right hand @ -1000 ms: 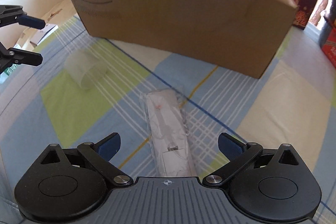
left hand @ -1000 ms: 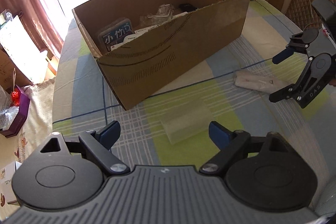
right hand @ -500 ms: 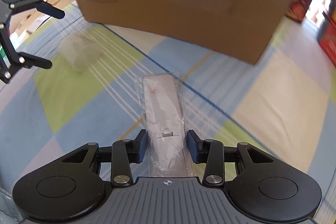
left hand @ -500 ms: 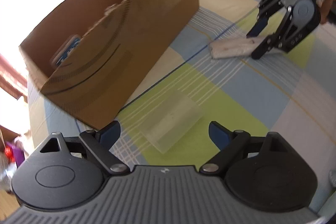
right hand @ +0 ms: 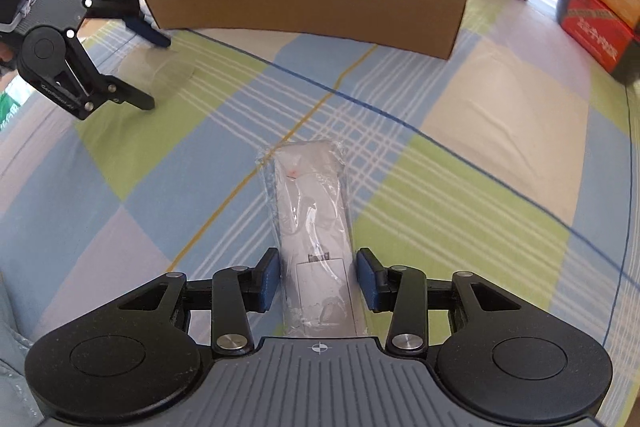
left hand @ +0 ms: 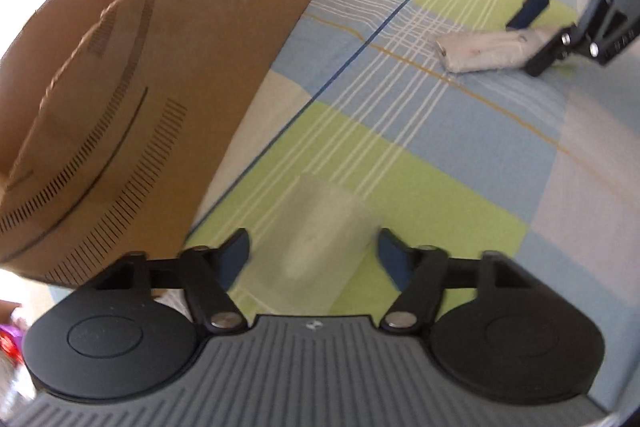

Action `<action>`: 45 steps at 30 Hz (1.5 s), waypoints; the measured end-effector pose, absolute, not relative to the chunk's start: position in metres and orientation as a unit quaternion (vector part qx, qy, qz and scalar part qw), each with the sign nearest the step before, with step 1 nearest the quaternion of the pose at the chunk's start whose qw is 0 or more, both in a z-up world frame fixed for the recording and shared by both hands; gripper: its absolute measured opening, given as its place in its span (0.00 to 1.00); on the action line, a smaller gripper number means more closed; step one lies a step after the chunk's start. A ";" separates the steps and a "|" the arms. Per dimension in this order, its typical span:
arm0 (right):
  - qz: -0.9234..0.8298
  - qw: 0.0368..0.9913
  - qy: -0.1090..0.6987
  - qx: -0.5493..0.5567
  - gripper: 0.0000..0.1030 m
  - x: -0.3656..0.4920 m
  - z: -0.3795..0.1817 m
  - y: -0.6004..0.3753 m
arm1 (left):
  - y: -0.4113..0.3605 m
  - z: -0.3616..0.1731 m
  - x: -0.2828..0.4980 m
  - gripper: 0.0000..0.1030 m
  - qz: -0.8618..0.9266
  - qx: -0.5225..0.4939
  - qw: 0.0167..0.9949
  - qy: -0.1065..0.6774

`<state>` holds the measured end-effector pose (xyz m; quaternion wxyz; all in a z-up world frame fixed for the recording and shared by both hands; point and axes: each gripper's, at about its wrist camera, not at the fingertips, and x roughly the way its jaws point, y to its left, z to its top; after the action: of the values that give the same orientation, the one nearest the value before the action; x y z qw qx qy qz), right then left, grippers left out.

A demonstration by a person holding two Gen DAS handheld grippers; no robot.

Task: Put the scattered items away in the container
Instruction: 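Grasp the clear plastic cup with left tool while right tool grasps the bagged white item, then carry the clear cup and bagged item over the cardboard box with both tools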

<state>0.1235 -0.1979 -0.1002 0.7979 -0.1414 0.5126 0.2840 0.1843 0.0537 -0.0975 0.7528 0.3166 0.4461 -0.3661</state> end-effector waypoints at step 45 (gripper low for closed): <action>0.312 0.828 0.454 -0.105 0.40 0.115 -0.019 -0.177 | 0.054 -0.003 0.139 0.46 -0.258 0.190 0.831 0.455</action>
<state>0.1150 -0.1770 -0.0187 0.8281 -0.1050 0.4538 0.3119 0.1388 0.0541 -0.0028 0.8309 0.1903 0.4550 -0.2578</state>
